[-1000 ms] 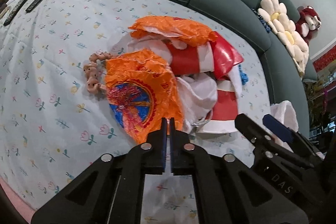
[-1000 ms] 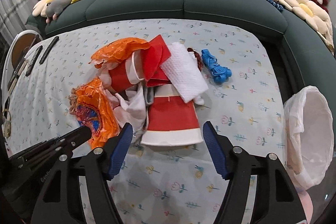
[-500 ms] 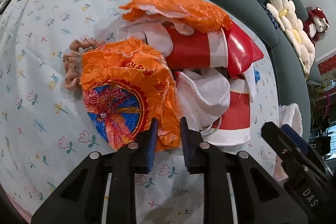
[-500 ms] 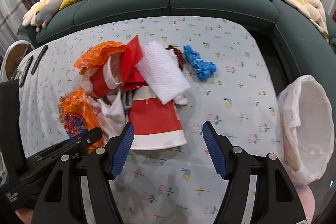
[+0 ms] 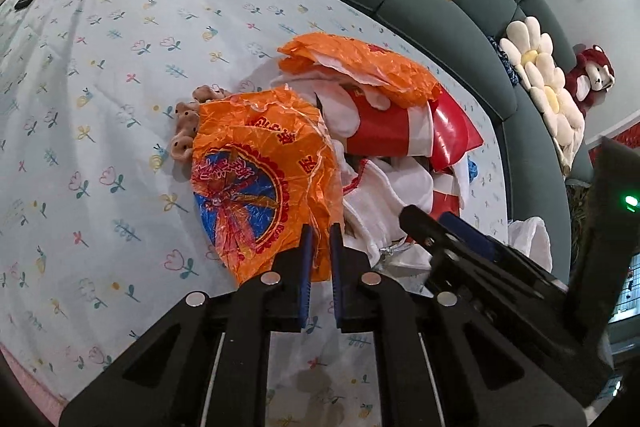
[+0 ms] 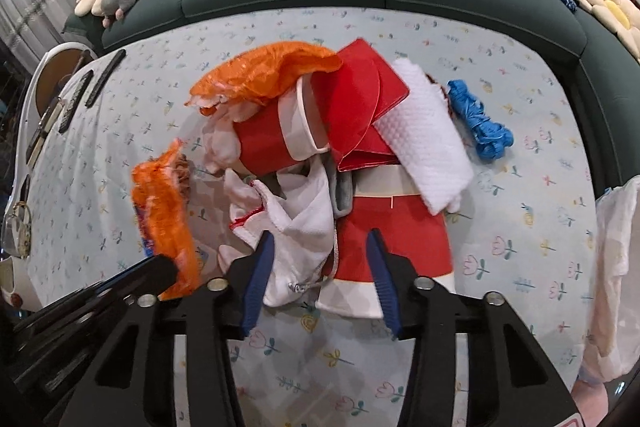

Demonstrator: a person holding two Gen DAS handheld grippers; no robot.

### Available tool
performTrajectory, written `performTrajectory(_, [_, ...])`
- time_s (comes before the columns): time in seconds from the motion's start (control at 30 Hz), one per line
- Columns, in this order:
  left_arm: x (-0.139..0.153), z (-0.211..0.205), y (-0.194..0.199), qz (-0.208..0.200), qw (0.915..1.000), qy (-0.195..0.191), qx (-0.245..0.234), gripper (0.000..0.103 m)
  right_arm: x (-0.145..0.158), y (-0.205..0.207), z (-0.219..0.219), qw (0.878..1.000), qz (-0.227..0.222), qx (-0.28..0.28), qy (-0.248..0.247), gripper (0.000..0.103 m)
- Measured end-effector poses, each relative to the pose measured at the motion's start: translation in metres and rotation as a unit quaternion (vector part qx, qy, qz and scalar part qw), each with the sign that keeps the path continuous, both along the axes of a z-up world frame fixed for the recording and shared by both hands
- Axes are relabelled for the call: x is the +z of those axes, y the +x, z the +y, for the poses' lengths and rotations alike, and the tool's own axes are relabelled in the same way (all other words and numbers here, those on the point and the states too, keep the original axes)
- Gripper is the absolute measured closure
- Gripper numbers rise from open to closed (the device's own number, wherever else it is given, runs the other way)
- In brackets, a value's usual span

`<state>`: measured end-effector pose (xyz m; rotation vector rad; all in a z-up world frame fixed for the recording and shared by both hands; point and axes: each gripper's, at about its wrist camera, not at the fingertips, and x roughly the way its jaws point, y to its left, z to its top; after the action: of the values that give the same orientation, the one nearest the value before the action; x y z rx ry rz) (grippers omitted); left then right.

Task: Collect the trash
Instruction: 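Lift the orange bag with the left tool and drop it into the white bin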

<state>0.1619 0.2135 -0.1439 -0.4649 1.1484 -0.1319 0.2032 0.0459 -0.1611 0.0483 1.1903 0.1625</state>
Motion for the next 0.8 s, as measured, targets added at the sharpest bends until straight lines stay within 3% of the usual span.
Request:
performTrajectory(0.2, [0.007, -0.004, -0.004, -0.004, 1.0000, 0.003, -0.004, 0.095, 0.001, 0.000, -0.001, 1.000, 0.005, 0.008, 0.012, 0.099])
performTrajectory(0.43, [0.030, -0.021, -0.015, -0.024, 0.9995, 0.009, -0.018, 0.098, 0.034, -0.015, -0.016, 0.999, -0.023, -0.002, 0.044, 0.099])
performTrajectory(0.8, [0.094, -0.072, -0.032, -0.088, 0.9940, 0.014, -0.063, 0.098, 0.121, -0.049, -0.068, 0.991, -0.113, -0.026, 0.071, 0.099])
